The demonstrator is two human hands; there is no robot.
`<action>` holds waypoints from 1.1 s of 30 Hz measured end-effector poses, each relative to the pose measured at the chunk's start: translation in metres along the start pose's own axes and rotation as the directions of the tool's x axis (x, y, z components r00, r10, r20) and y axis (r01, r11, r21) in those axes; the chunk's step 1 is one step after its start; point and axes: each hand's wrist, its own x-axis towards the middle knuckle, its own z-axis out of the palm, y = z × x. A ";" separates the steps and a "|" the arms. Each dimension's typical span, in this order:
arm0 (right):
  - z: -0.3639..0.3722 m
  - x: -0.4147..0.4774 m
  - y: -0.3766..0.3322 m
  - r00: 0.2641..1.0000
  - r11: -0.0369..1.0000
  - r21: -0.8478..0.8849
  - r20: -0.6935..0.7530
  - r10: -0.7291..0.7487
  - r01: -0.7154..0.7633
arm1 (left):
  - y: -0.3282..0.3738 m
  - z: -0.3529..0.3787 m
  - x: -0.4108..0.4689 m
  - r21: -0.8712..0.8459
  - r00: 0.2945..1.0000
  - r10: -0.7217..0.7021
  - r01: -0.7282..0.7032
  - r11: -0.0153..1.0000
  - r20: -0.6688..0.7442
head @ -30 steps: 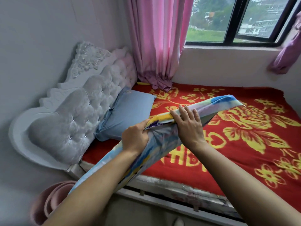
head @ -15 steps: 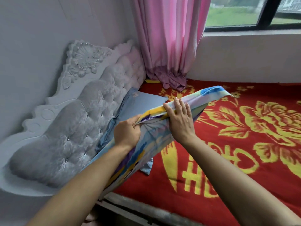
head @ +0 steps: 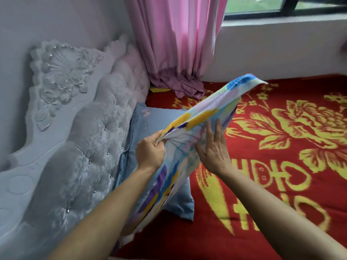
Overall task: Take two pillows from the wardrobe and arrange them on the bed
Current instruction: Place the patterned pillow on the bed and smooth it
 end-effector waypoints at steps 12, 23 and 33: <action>0.068 -0.031 0.035 0.406 0.182 0.481 0.416 0.814 -0.858 | 0.005 -0.031 0.069 -0.773 0.944 -0.200 0.330 0.542 0.263; 0.057 0.015 0.068 0.385 0.190 0.543 0.270 0.883 -0.818 | -0.031 -0.013 0.086 -0.161 0.967 -0.253 0.252 0.954 0.014; 0.109 0.053 0.054 0.434 0.327 0.463 0.144 0.889 -0.824 | -0.157 0.017 0.129 -0.010 0.932 -0.339 0.343 0.939 0.131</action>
